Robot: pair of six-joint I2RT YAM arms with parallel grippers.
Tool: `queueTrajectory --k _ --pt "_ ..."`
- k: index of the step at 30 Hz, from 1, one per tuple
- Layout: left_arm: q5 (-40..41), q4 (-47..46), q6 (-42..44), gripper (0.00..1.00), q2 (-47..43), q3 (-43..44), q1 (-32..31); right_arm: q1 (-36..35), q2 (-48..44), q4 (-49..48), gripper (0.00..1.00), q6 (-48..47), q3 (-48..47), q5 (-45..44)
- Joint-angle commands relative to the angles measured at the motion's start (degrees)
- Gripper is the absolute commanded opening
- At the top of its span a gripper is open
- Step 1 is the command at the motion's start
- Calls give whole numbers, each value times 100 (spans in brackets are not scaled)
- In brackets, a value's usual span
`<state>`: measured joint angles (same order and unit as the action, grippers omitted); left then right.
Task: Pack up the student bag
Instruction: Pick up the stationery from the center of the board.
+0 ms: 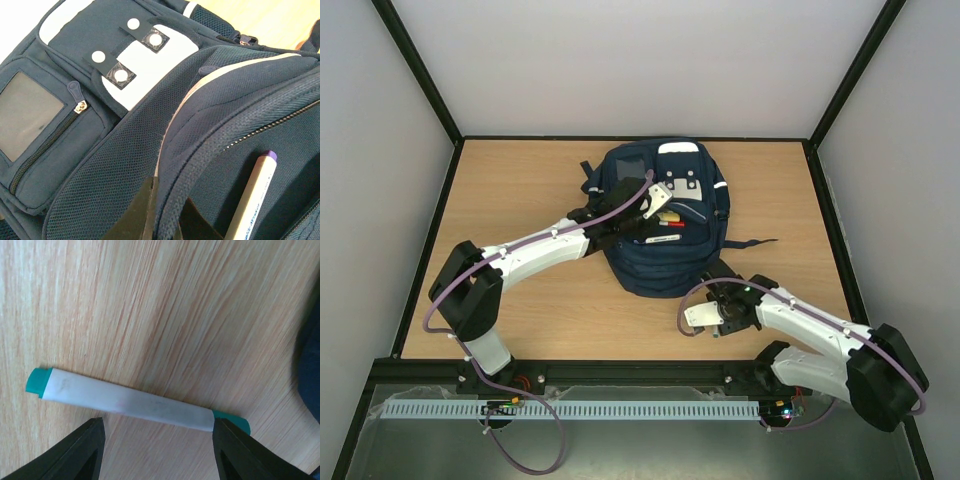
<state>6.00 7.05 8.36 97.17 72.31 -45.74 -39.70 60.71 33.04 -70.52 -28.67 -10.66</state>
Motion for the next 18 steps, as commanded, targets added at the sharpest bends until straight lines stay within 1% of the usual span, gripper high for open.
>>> queueTrajectory --k 1,5,9,14,18 --pt "-81 -134 -141 4 -182 292 -27 29 168 -90 60 8 28 105" --pt "-90 -120 -138 4 -161 301 -30 -37 401 -125 60 245 -103 544" --pt "-99 -116 -137 4 -129 301 -31 -381 792 -147 56 807 -340 935" --pt "-112 -107 -139 4 -103 305 -26 -757 1418 -322 47 1553 -690 1162" --pt "-108 -107 -131 4 -103 310 -28 -782 1863 -278 42 2100 -1128 1196"
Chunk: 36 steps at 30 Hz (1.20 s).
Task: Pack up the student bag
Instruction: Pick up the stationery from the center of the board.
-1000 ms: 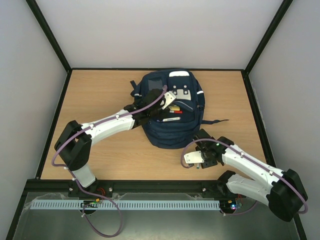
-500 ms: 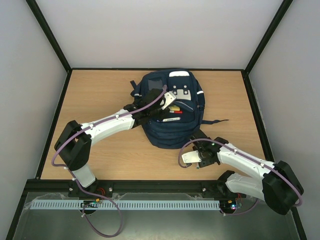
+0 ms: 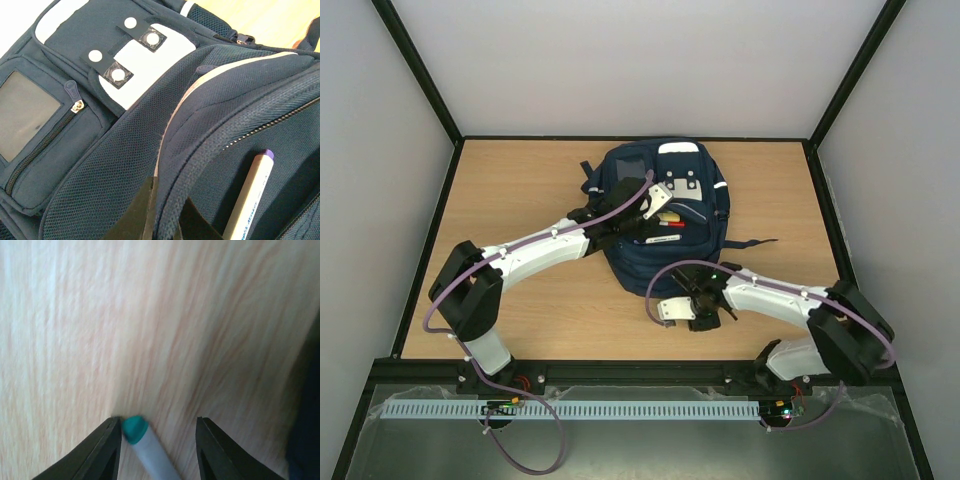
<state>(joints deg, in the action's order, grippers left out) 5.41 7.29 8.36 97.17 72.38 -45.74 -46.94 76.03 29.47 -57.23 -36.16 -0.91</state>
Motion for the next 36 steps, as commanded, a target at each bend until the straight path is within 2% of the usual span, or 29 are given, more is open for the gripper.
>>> queueTrajectory --k 1,7,14,18,24,30,36 --pt "-38 -131 -132 4 -109 302 -25 -53 376 110 41 872 -437 188" --pt "-58 -122 -120 4 -109 301 -28 14 70 564 41 914 -515 128" --pt "-99 -114 -133 4 -118 314 -29 651 -382 1234 47 293 -474 72" --pt "-109 -105 -131 5 -128 321 -27 918 -447 1236 48 71 -404 -78" --pt "-126 -103 -132 5 -105 321 -24 924 -200 1059 48 178 -436 -161" --pt "-128 -95 -119 5 -119 321 -27 924 259 815 45 301 -386 -338" --pt "-136 -90 -119 5 -110 318 -31 923 450 787 34 434 -369 -449"
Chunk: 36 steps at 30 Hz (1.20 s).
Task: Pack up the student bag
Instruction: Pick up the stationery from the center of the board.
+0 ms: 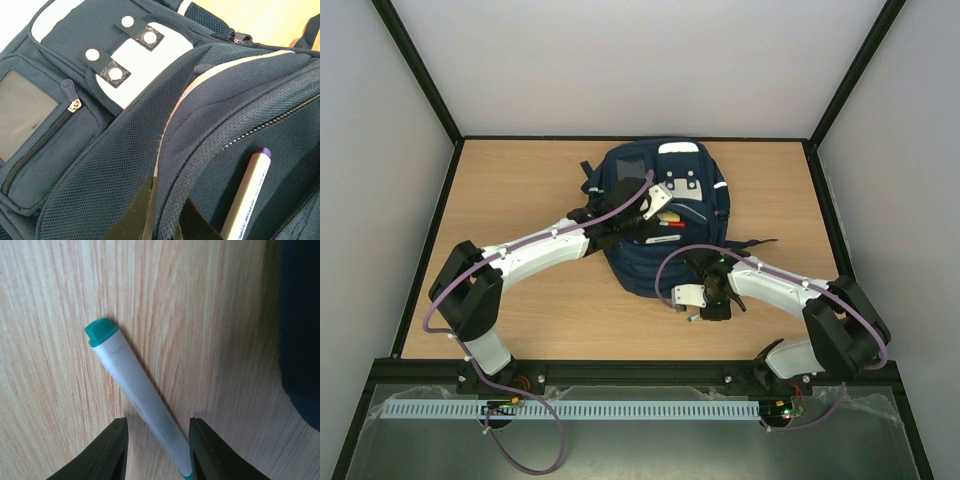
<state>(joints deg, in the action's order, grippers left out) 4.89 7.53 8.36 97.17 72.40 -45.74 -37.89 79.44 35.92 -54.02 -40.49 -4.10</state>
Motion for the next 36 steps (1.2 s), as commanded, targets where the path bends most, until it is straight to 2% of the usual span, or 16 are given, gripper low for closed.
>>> queueTrajectory --k 1,10,12,15,17,23,28,36 --pt "-88 -112 -116 5 -99 314 -32 18 129 149 32 141 67 -141" --pt "-127 -101 -119 5 -58 336 -29 18 308 394 15 620 -25 93" --pt "-141 -95 -124 5 -42 342 -32 10 329 406 15 764 -38 90" --pt "-154 -94 -133 5 -40 345 -28 10 370 359 25 922 31 -36" --pt "-155 -94 -129 5 -40 345 -31 12 384 237 27 939 174 -201" --pt "-155 -92 -129 5 -57 344 -31 10 416 88 15 1026 351 -345" --pt "-163 -89 -137 5 -54 345 -32 -10 84 304 8 1043 -85 -124" --pt "-207 -99 -188 5 -66 352 -23 -539 -512 280 6 1212 -1095 31"
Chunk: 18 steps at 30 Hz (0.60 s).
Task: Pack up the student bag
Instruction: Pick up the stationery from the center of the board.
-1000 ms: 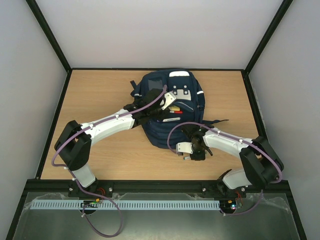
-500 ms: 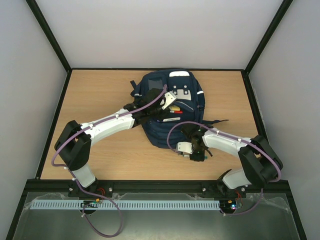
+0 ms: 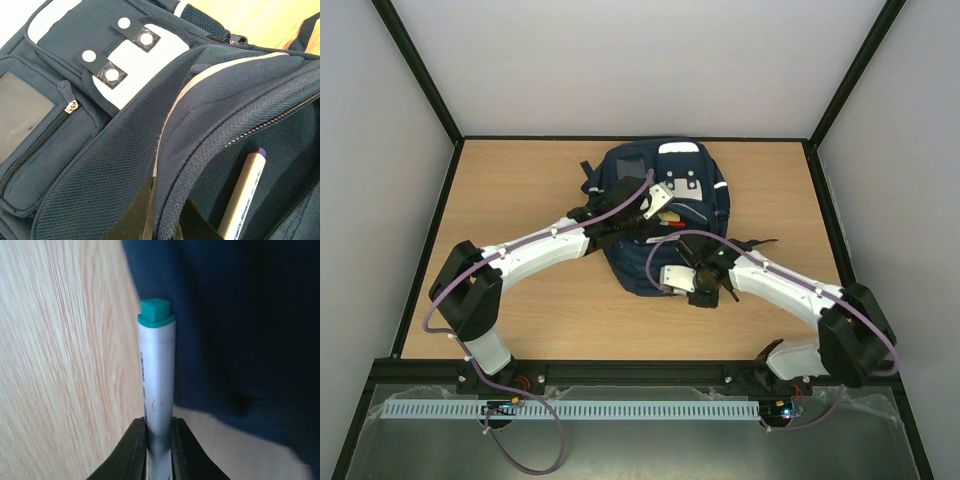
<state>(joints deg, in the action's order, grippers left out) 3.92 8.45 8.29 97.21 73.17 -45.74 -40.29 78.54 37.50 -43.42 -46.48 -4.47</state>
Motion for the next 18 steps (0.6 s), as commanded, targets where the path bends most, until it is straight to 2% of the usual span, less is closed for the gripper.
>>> queueTrajectory --k 1,9,18 --pt "-115 -194 -187 4 -64 273 -23 -391 -521 41 6 123 -573 4" --pt "-120 -186 -179 5 -74 286 -22 -514 -1067 -820 5 -308 -855 -693" --pt "-120 -186 -177 4 -77 286 -20 -517 -881 -1969 6 -976 -649 -1445"
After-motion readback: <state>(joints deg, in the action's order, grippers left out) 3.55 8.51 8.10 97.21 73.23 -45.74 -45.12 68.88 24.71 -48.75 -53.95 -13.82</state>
